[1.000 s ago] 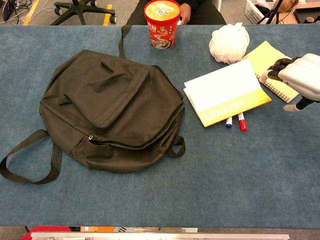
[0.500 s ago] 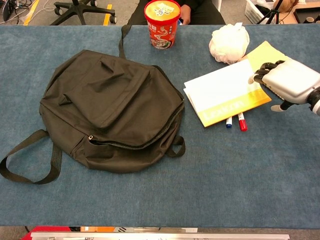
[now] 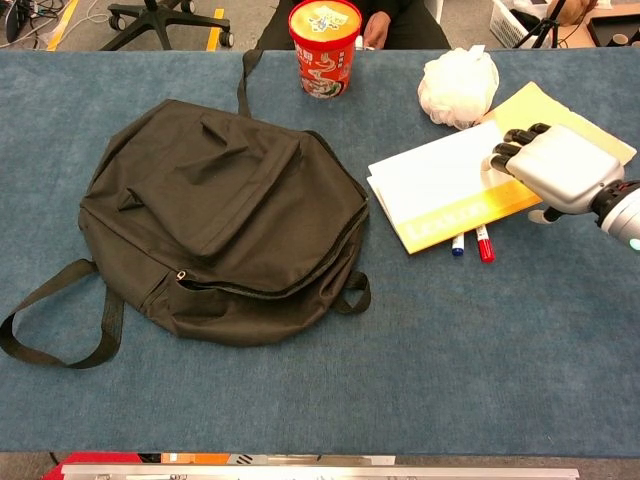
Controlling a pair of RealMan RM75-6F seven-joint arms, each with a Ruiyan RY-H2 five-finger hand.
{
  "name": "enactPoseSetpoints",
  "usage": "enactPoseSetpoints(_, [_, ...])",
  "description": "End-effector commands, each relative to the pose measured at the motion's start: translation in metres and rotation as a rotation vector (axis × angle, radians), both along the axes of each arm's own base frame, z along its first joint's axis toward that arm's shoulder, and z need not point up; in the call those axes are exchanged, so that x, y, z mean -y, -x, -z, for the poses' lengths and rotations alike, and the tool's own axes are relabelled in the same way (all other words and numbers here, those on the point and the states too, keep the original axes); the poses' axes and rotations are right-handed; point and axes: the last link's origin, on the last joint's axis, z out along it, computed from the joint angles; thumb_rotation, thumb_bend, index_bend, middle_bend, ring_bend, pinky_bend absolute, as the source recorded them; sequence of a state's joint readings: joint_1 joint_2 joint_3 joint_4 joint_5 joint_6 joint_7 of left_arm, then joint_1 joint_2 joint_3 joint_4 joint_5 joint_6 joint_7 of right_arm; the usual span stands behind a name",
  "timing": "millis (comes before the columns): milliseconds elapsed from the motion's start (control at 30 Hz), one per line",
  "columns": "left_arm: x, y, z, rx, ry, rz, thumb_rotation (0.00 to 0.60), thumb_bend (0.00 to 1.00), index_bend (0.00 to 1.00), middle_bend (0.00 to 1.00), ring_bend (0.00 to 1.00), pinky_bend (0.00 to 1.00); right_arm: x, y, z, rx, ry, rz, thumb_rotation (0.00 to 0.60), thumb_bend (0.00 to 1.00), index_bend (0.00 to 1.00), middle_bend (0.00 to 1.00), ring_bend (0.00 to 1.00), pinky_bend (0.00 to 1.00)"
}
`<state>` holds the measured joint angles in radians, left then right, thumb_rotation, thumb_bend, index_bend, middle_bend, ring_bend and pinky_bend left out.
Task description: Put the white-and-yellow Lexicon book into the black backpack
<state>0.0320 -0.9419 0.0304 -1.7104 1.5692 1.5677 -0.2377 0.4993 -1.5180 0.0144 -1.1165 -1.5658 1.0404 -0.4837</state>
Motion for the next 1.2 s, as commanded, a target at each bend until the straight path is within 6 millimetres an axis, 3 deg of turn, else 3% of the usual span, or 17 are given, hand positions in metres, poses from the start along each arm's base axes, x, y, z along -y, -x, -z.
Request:
enactPoseSetpoints(33, [0.000, 0.000, 0.000, 0.001, 0.001, 0.000, 0.600, 0.18, 0.30, 0.21, 0.16, 0.18, 0.002, -0.002, 0.004, 0.011, -0.002, -0.009, 0.600, 0.13, 0.26, 0.28, 0.17, 0.26])
enactPoseSetpoints(133, [0.000, 0.001, -0.001, 0.007, 0.001, -0.003, 0.600, 0.19, 0.30, 0.21, 0.16, 0.18, 0.004, -0.003, 0.007, 0.028, -0.003, -0.013, 0.600, 0.24, 0.26, 0.30, 0.17, 0.26])
enactPoseSetpoints(400, [-0.001, 0.004, -0.003, 0.021, 0.002, -0.008, 0.600, 0.18, 0.30, 0.21, 0.16, 0.18, 0.011, -0.007, 0.012, 0.060, -0.008, -0.028, 0.600, 0.41, 0.27, 0.33, 0.20, 0.27])
enactPoseSetpoints(700, [-0.001, 0.004, -0.005, 0.028, 0.001, -0.010, 0.600, 0.18, 0.30, 0.21, 0.16, 0.18, 0.022, -0.020, 0.015, 0.146, 0.016, -0.042, 0.600, 0.64, 0.37, 0.39, 0.27, 0.37])
enactPoseSetpoints(767, [-0.001, 0.005, -0.005, 0.029, 0.000, -0.013, 0.600, 0.18, 0.30, 0.21, 0.16, 0.18, 0.025, -0.021, 0.016, 0.163, 0.025, -0.041, 0.600, 0.63, 0.40, 0.41, 0.28, 0.38])
enactPoseSetpoints(1000, [0.000, 0.005, -0.007, 0.028, 0.007, -0.014, 0.600, 0.18, 0.30, 0.21, 0.16, 0.18, 0.032, -0.027, 0.018, 0.206, 0.074, -0.029, 0.600, 0.35, 0.52, 0.46, 0.31, 0.42])
enactPoseSetpoints(1200, [-0.002, 0.004, -0.007, 0.030, 0.012, -0.010, 0.600, 0.18, 0.30, 0.21, 0.16, 0.18, 0.036, -0.029, 0.017, 0.216, 0.110, -0.034, 0.600, 0.29, 0.61, 0.53, 0.40, 0.49])
